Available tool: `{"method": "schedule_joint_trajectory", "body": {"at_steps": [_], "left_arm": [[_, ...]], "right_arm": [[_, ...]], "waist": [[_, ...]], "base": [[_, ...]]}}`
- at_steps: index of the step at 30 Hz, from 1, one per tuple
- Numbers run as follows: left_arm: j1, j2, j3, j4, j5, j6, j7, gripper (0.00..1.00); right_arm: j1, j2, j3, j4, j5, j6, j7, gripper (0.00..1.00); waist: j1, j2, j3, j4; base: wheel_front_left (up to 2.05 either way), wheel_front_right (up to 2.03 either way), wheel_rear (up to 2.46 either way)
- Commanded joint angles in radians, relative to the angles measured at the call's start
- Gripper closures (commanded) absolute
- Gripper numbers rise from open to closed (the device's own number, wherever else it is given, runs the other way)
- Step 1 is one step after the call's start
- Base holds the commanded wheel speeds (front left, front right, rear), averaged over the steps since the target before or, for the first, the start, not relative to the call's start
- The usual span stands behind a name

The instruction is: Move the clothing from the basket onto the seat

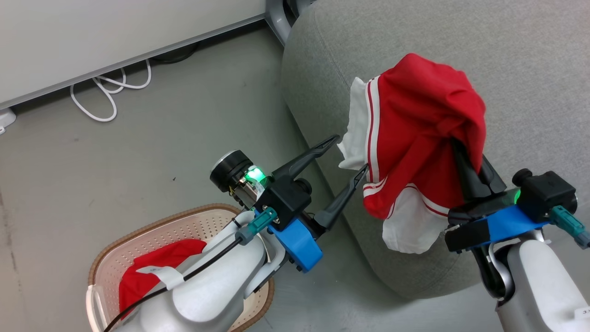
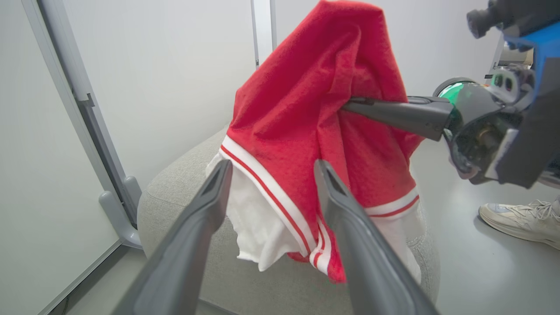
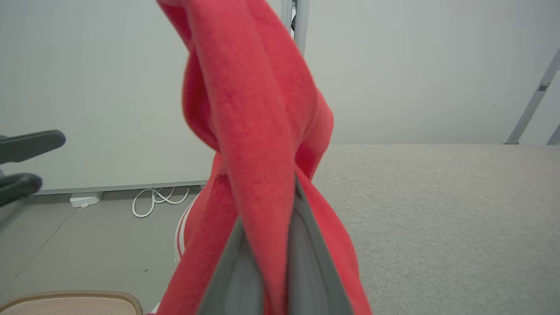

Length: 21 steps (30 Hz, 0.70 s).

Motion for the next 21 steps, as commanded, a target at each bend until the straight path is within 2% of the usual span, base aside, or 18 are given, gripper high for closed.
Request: {"method": "schedule_joint_trajectory", "body": {"at_steps": [1, 7, 13, 21], "left_arm": [[-0.013, 0.006, -0.001, 0.000, 0.000, -0.002, -0.006, 0.00], [-0.047, 0.021, 0.018, -0.009, 0.008, 0.011, -0.004, 0.00], [-0.108, 0.051, 0.031, -0.036, 0.024, 0.017, 0.012, 0.00], [-0.194, 0.072, 0.024, -0.088, 0.057, 0.014, 0.052, 0.00]], "right_arm": [[0.001, 0.007, -0.010, -0.011, -0.009, 0.000, -0.004, 1.00], [-0.086, -0.002, -0.080, -0.055, -0.020, 0.000, -0.004, 1.00], [-0.255, -0.034, -0.185, -0.097, -0.028, 0.000, -0.004, 1.00], [-0.491, -0.130, -0.353, -0.083, -0.024, 0.000, -0.004, 1.00]], "waist": [[0.0000, 0.0000, 0.003, 0.003], [0.0000, 0.0000, 0.046, 0.023], [0.0000, 0.0000, 0.142, 0.047], [0.0000, 0.0000, 0.305, 0.096]], "base": [[0.00, 0.00, 0.00], [0.00, 0.00, 0.00], [0.00, 0.00, 0.00], [0.00, 0.00, 0.00]]}}
